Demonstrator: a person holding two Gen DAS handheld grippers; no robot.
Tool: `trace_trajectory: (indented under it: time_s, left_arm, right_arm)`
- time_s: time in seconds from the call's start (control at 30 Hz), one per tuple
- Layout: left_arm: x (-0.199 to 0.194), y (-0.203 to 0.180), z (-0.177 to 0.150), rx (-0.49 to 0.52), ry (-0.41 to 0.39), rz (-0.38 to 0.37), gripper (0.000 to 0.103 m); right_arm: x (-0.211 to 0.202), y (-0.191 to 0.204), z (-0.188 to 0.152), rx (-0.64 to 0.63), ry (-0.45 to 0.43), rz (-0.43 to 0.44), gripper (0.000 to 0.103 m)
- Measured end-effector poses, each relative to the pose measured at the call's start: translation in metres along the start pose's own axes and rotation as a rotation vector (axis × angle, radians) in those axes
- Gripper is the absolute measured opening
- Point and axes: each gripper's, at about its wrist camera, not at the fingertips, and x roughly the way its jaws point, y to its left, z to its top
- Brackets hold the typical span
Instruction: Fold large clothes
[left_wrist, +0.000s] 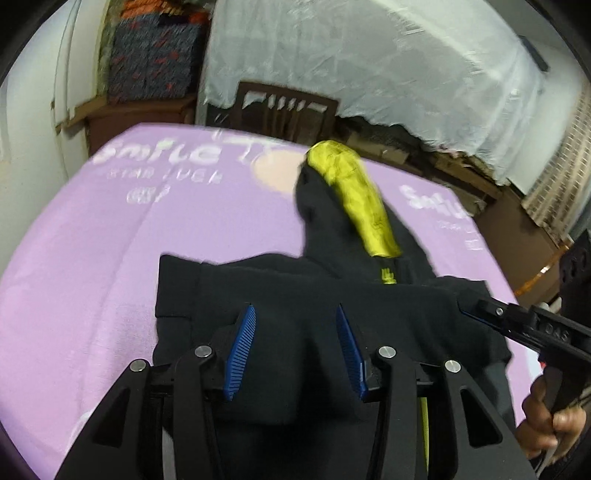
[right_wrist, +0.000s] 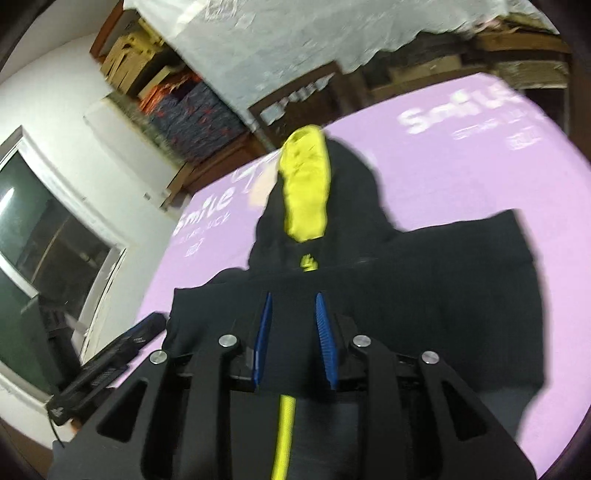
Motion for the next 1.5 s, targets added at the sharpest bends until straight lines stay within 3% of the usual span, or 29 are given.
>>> trace_trajectory:
  time_s: [0.1, 0.13, 0.2, 0.27, 0.33, 0.43, 0.57, 0.63, 0.7, 0.73, 0.93, 1.1, 1.3, 1.5]
  left_arm:
    - [0.026, 0.025, -0.006, -0.036, 0.048, 0.022, 0.041]
    - [0.031, 0.031, -0.009, -0.034, 0.055, 0.026, 0.035]
    - [0.027, 0.037, -0.010, -0.038, 0.052, 0.023, 0.030]
    - [0.026, 0.041, -0.011, -0.022, 0.052, 0.038, 0.019]
    - [0.025, 0.047, -0.011, -0.041, 0.053, 0.031, 0.015]
    - [0.022, 0.058, -0.012, -0.100, 0.060, 0.018, 0.005]
    - [-0.008, 0.062, -0.016, -0.144, 0.016, -0.012, 0.005]
    - [-0.025, 0.053, -0.018, -0.119, -0.017, -0.028, 0.005]
    - [-0.037, 0.036, -0.023, -0.077, -0.027, -0.061, 0.006]
    - [-0.038, 0.028, -0.026, -0.055, -0.024, -0.066, 0.007]
    - [-0.016, -0.012, -0.045, 0.094, 0.019, 0.014, 0.008]
    - [0.000, 0.002, -0.047, 0.043, 0.062, -0.022, 0.011]
    - [0.005, 0.016, -0.047, -0.011, 0.064, -0.076, 0.011]
    - [0.001, 0.023, -0.050, -0.052, 0.055, -0.125, 0.011]
  right_arm:
    - [0.030, 0.003, 0.001, -0.008, 0.042, -0.001, 0.025]
    - [0.038, -0.001, 0.002, 0.001, 0.053, 0.002, 0.025]
    - [0.052, -0.011, 0.002, 0.022, 0.077, 0.005, 0.025]
    - [0.063, -0.027, -0.001, 0.038, 0.106, -0.023, 0.019]
    - [0.063, -0.041, -0.002, 0.062, 0.105, 0.015, 0.000]
    - [0.055, -0.066, -0.004, 0.142, 0.120, 0.064, 0.000]
    - [0.026, -0.084, -0.008, 0.171, 0.103, 0.032, 0.000]
    - [0.006, -0.085, -0.011, 0.160, 0.078, -0.039, 0.011]
    - [-0.009, -0.083, -0.013, 0.153, 0.061, -0.033, 0.030]
    - [-0.015, -0.080, -0.014, 0.153, 0.055, -0.024, 0.031]
    - [-0.019, -0.027, -0.029, 0.045, 0.082, 0.041, 0.031]
    - [0.011, -0.006, -0.042, -0.024, 0.144, 0.005, 0.031]
    - [0.023, -0.024, -0.044, 0.006, 0.179, -0.012, 0.014]
    - [0.020, -0.024, -0.043, 0.046, 0.223, -0.048, 0.016]
